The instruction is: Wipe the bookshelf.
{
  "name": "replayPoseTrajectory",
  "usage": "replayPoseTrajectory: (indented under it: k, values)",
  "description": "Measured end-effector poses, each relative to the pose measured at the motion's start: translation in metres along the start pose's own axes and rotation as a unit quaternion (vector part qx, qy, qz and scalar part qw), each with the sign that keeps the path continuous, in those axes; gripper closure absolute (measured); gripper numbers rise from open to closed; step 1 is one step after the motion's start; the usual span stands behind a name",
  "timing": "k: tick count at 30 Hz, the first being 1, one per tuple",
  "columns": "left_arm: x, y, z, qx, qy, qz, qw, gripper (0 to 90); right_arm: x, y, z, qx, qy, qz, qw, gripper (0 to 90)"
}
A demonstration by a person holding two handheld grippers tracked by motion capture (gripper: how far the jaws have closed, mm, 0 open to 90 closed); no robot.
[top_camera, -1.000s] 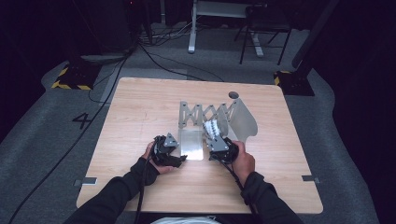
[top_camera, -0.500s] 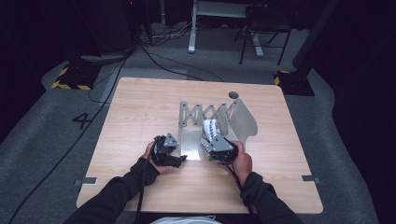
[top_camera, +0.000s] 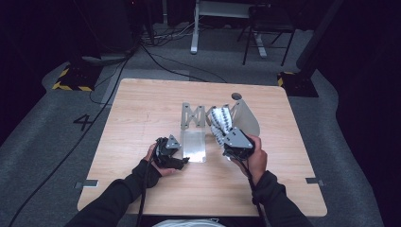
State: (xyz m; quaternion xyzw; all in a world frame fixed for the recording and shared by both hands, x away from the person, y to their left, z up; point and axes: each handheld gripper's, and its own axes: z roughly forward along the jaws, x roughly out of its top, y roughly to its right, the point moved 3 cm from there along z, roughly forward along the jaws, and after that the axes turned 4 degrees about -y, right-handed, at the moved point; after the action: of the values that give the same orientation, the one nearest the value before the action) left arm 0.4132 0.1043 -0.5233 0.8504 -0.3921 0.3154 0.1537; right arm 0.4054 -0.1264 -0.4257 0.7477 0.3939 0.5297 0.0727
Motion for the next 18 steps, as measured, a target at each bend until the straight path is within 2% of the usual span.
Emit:
replayPoseTrajectory:
  k: [3, 7, 9, 12, 13, 15, 18]
  values:
    - [0.000, 0.000, 0.000, 0.000, 0.000, 0.000, 1.0000, 28.6, 0.002, -0.012, 0.013, 0.002, -0.014, -0.018, 0.9997, 79.0]
    - [0.000, 0.000, 0.000, 0.000, 0.000, 0.000, 1.0000, 28.6, -0.005, -0.025, 0.038, 0.012, -0.045, -0.011, 0.9988, 79.0]
    - [0.000, 0.000, 0.000, 0.000, 0.000, 0.000, 1.0000, 28.6, -0.012, -0.034, 0.050, 0.017, -0.063, -0.016, 0.9977, 79.0]
    - [0.000, 0.000, 0.000, -0.002, 0.001, -0.002, 1.0000, 28.6, -0.027, -0.045, 0.063, 0.039, -0.088, 0.000, 0.9953, 79.0]
    - [0.000, 0.000, 0.000, -0.001, 0.001, -0.002, 1.0000, 28.5, -0.032, -0.049, 0.068, 0.039, -0.098, -0.005, 0.9944, 79.1]
    - [0.000, 0.001, 0.000, -0.002, 0.000, -0.003, 1.0000, 28.4, -0.040, -0.055, 0.072, 0.039, -0.105, -0.015, 0.9935, 79.1]
    - [0.000, 0.000, 0.000, -0.002, 0.000, -0.003, 1.0000, 28.4, -0.038, -0.052, 0.067, 0.035, -0.096, -0.011, 0.9947, 79.0]
